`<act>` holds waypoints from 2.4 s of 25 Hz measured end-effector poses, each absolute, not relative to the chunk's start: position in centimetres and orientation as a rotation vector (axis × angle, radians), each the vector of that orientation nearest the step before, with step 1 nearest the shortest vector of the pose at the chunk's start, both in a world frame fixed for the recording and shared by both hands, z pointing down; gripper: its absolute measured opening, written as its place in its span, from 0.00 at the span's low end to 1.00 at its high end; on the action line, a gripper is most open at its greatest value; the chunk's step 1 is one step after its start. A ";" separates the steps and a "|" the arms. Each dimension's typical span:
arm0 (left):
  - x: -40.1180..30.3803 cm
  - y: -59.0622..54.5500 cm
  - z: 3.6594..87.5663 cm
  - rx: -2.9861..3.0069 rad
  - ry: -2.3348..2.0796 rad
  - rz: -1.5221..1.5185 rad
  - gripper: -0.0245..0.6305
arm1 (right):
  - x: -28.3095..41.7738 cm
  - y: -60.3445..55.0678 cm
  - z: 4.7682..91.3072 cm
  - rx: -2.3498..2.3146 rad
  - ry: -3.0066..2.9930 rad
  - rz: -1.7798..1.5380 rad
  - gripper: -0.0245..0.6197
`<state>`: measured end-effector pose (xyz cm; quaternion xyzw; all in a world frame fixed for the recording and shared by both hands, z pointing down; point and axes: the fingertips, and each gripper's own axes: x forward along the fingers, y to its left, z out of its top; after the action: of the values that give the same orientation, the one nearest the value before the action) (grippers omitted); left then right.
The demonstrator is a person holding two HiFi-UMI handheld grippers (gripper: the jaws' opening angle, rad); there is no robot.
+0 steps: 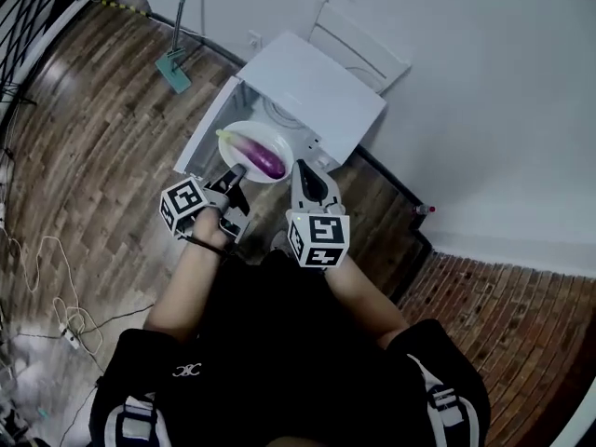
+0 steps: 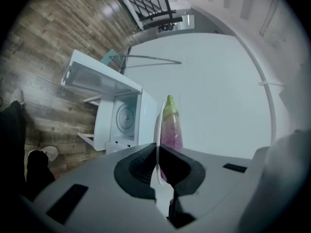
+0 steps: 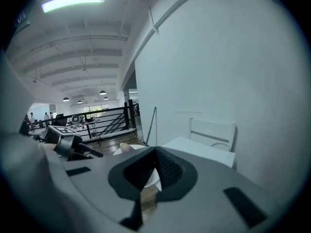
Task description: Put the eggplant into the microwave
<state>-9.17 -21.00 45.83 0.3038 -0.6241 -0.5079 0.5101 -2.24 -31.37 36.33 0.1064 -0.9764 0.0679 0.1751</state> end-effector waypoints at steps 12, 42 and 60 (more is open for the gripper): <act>-10.6 -23.9 58.3 0.665 -1.532 -1.276 0.07 | -6.0 -32.9 47.5 0.109 -2.656 0.133 0.05; -23.3 -41.9 80.4 0.820 -1.541 -1.086 0.06 | -0.8 -37.9 64.3 0.277 -2.483 0.292 0.05; -26.3 -44.7 79.6 0.952 -1.957 -0.529 0.14 | 0.8 -38.4 64.7 0.380 -2.412 0.346 0.05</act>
<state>-26.33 -44.71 79.65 0.3827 -0.7866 -0.2124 0.4356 0.78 -38.42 64.72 0.1454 -0.9228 0.1325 0.3312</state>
